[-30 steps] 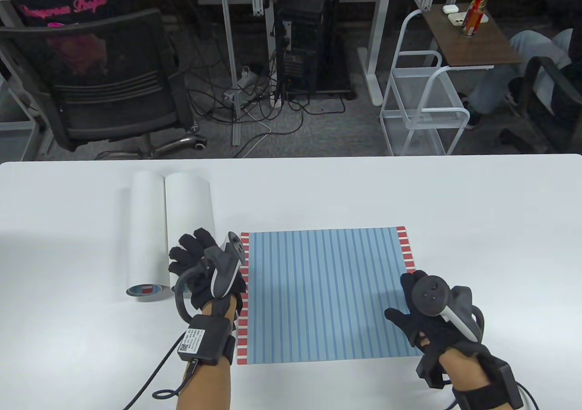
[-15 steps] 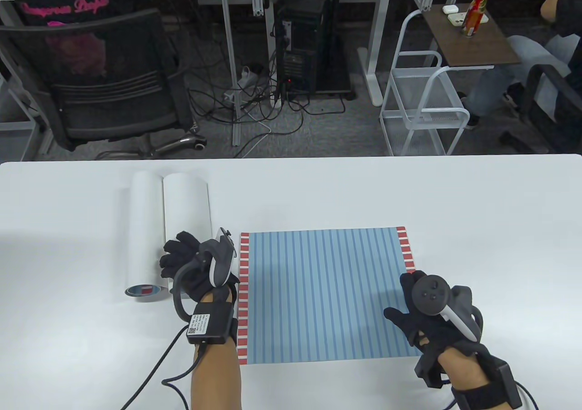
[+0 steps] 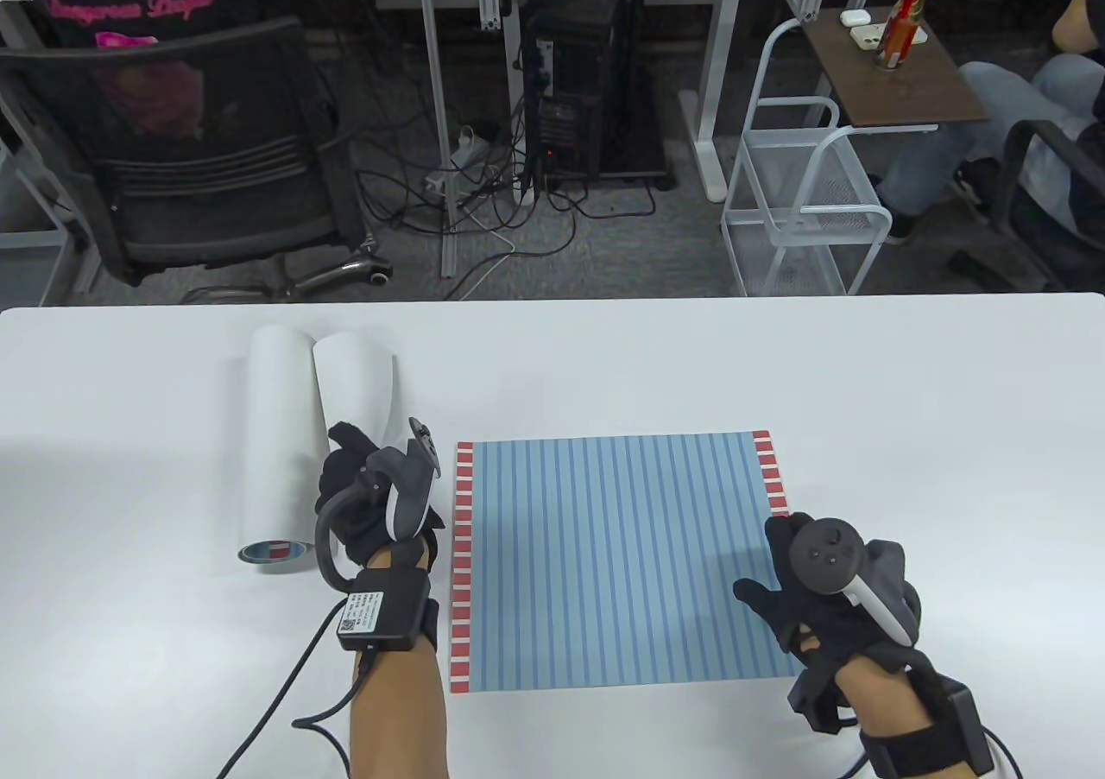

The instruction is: Unroll mouse pads and stack together

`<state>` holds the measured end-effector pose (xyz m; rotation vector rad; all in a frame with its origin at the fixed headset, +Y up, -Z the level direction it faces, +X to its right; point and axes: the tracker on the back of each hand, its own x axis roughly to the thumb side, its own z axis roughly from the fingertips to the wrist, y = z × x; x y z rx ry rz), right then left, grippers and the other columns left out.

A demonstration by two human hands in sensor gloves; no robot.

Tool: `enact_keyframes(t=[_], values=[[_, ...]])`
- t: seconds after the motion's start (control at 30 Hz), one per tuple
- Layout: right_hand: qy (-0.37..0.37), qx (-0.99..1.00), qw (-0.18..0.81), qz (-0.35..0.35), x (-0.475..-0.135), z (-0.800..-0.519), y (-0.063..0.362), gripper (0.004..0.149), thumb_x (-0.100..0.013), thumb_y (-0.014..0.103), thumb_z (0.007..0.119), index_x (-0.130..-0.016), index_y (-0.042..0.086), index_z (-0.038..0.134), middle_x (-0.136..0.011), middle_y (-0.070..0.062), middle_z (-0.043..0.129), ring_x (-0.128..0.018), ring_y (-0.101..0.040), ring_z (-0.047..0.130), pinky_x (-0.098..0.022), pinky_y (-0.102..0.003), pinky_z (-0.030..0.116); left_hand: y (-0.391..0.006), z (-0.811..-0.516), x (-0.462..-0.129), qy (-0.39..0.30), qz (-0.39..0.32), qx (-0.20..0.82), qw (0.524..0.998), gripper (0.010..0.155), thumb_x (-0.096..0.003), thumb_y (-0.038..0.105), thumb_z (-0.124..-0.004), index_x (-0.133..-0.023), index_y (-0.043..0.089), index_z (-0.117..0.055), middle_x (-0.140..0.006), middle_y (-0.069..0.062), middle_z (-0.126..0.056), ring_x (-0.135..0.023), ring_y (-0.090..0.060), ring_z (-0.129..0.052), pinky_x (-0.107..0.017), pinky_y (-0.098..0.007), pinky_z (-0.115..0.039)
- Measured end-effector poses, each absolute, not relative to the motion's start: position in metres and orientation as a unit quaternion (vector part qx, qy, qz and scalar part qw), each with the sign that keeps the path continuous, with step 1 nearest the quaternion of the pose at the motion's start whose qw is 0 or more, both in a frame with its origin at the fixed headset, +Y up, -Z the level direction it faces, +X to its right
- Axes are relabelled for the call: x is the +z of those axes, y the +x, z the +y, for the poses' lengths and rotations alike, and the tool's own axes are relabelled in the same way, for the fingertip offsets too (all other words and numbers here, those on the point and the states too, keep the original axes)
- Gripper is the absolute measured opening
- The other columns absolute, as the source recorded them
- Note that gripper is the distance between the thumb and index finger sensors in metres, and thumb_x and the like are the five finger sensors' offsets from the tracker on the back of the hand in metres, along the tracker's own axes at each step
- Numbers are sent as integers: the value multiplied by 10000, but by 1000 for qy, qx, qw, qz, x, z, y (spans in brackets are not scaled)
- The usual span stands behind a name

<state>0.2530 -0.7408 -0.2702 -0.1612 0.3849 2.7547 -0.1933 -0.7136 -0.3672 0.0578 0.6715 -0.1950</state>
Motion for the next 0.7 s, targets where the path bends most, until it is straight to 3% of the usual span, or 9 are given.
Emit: enact_keyframes(t=[0.33,0.7], values=[[-55,973,179,138,-270,-742,253,813,-339,551,781,-1008,281,406,-1119,-44,263,-1019,-366,288,-723,-609,356,-166,-677,-328,81,255,36,963,723,-397,337,-853,-1046,230,-555,-929,-27,-860,-558,-294,-1026,-402,-369,-893],[-35,963,226,146,-268,-740,239,805,-343,562,765,-1006,281,406,-1116,-57,297,-1010,-376,333,-711,-605,396,-134,-663,-281,66,143,232,960,710,-416,367,-810,-1057,235,-535,-945,-18,-848,-586,-279,-1023,-424,-356,-897]])
